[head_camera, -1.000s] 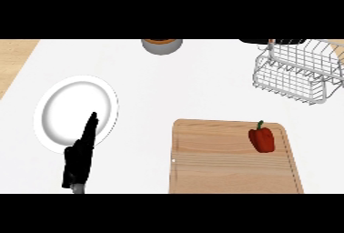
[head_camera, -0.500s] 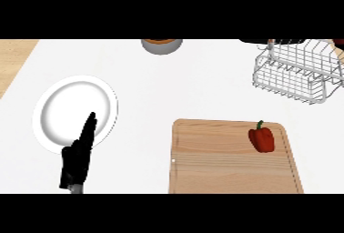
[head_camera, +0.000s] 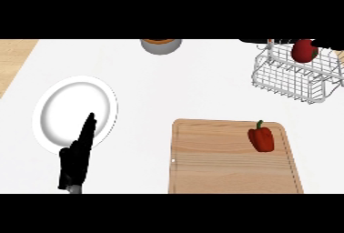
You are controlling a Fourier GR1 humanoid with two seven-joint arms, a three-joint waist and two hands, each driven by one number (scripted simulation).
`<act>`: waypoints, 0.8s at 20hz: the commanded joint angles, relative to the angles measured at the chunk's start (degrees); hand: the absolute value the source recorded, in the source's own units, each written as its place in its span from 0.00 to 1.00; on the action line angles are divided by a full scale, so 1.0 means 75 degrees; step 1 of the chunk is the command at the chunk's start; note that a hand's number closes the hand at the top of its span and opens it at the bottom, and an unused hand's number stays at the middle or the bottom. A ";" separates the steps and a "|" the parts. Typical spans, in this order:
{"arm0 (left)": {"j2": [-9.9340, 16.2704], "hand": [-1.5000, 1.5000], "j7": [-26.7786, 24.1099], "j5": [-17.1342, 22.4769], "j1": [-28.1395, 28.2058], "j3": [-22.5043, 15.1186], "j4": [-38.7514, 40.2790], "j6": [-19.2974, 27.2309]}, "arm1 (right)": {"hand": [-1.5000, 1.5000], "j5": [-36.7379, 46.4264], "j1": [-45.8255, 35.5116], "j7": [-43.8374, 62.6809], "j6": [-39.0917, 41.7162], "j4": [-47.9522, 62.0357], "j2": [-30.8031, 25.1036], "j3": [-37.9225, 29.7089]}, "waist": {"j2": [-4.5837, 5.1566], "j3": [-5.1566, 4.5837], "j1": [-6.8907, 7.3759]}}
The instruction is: Pick the tomato from the cutting board and place it in the tiered basket
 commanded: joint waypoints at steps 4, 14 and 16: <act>-0.0190 0.50 0.0018 -0.0092 0.0099 -0.0042 0.0449 0.0048 | 0.00 -0.0895 -0.0260 -0.0646 -0.0323 0.0473 -0.0322 -0.1123 | 0.0048 -0.0048 -0.0035; -0.0225 0.50 0.0387 -0.0124 0.0201 -0.0047 0.0059 0.0127 | 0.00 -0.1182 0.0297 -0.0213 -0.0985 0.1057 -0.2853 -0.2257 | 0.0024 -0.0043 -0.0166; -0.0113 0.50 0.0216 -0.0018 0.0011 0.0148 0.0268 -0.0029 | 0.00 -0.1467 0.0637 -0.0429 -0.0758 0.1504 -0.3184 -0.2651 | 0.0065 -0.0037 -0.0140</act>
